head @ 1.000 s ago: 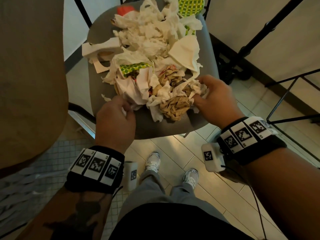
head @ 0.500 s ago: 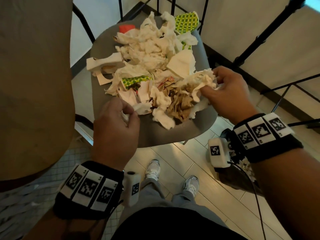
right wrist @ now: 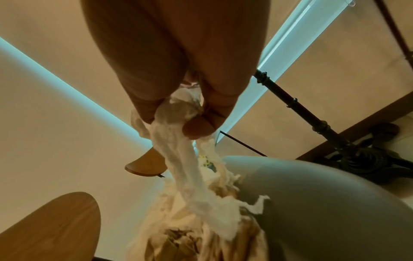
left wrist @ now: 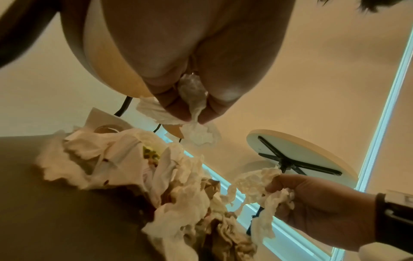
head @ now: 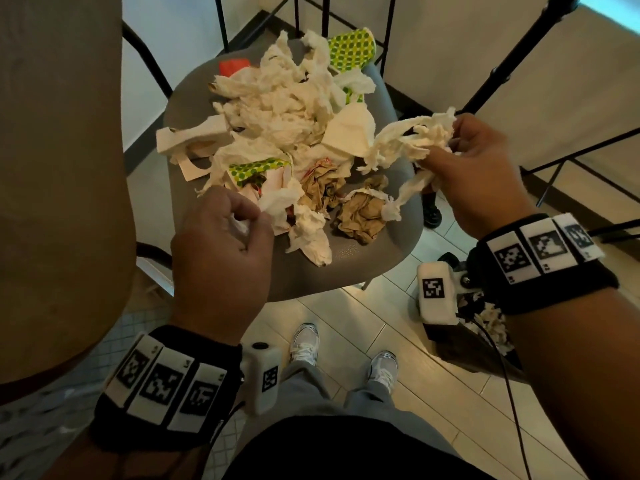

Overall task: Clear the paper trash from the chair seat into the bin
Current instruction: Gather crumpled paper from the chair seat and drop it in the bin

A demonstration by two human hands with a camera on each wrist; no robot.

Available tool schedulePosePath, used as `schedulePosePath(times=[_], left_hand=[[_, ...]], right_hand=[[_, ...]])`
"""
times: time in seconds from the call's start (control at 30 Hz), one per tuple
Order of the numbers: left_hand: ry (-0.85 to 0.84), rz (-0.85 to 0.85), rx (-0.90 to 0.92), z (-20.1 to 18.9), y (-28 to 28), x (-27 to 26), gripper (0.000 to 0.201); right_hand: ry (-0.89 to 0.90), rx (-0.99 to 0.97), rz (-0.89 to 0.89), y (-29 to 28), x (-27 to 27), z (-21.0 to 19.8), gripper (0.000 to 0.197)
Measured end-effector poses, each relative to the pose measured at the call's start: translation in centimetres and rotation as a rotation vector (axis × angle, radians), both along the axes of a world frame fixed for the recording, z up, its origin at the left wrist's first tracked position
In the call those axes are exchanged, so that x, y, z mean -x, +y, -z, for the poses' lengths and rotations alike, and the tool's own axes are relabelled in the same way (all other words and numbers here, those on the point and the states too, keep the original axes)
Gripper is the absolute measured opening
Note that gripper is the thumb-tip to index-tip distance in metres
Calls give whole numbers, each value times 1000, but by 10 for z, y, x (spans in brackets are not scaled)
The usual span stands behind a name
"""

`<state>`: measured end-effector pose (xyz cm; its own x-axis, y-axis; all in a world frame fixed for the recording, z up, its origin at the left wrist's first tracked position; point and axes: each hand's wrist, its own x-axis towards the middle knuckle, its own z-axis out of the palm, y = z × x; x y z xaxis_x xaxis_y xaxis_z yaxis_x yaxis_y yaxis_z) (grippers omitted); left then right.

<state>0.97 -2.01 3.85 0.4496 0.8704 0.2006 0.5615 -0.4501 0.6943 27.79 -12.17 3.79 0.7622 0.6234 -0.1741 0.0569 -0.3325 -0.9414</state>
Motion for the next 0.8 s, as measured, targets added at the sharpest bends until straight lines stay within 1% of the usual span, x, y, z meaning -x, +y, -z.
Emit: schedulePosePath(times=[0.1,0.27,0.4,0.5,0.53,0.6,0.67,0.73,0.8], left_hand=[[-24,6,-22,-15,1,-6,15],[-93,42,-43,-43,0,-19,16],[-120,130,-66,-65,-2,-35,17],[-115,257,45,-72,-4,-60,15],[-111,277,43,-73,-9,-73,13],[-119,326,-19,-70,-31,-103,14],[-138,442,-63,-59,-68,-136,14],[-167,560,-50,-42,-108,-175,20],[-184,668,8,-15,-151,-218,17]], right_hand=[[34,-84,-3,-1,-4,-18,33],[25,-183,-4,-19,-13,-51,41],[39,-294,2,-56,-23,-75,46],[-21,-281,49,-103,-35,-84,43],[-21,-284,79,-121,-41,-82,41],[-4,-295,149,-162,-54,-73,37],[14,-287,235,-208,-70,-55,39],[57,-240,343,-258,-89,-28,40],[129,-176,430,-311,-105,7,46]])
